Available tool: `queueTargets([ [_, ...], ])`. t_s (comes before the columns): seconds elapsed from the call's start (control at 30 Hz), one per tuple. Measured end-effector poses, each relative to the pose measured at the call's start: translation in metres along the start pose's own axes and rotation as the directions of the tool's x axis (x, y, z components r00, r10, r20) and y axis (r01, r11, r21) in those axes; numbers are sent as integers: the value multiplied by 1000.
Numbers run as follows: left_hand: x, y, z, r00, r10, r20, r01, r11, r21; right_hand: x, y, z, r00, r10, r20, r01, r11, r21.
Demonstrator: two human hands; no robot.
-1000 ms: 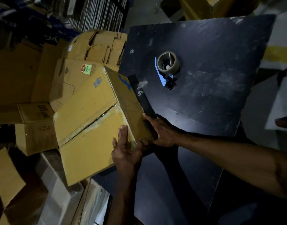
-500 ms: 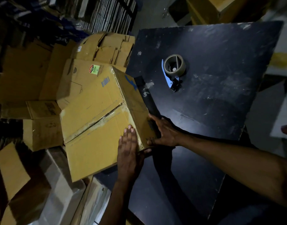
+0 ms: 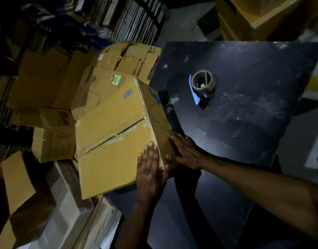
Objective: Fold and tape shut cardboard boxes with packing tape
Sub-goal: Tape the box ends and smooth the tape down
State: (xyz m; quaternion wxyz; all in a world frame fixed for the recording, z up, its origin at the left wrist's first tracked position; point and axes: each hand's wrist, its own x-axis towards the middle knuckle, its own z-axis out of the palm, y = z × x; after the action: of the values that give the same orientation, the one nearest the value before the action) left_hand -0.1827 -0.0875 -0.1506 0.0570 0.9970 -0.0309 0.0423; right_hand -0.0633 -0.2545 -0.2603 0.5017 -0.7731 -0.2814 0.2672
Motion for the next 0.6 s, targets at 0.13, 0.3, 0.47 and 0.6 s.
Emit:
queueTargets([
  [0.13, -5, 4, -27, 1000, 27, -13, -29, 990, -135, 5, -26, -8, 945, -260, -197, 264, 965, -8],
  [0.3, 36, -12, -41, 982, -188, -21, 174, 940, -292, 19, -44, 8, 934, -290, -211, 291, 956, -26],
  [0.47, 67, -11, -11, 985, -133, 106, 148, 978, -150, 13, -32, 23, 936, -291, -199, 274, 956, -109],
  [0.6, 60, -12, -18, 985, -157, 64, 167, 968, -186, 14, -23, 17, 900, -342, -269, 327, 940, -101],
])
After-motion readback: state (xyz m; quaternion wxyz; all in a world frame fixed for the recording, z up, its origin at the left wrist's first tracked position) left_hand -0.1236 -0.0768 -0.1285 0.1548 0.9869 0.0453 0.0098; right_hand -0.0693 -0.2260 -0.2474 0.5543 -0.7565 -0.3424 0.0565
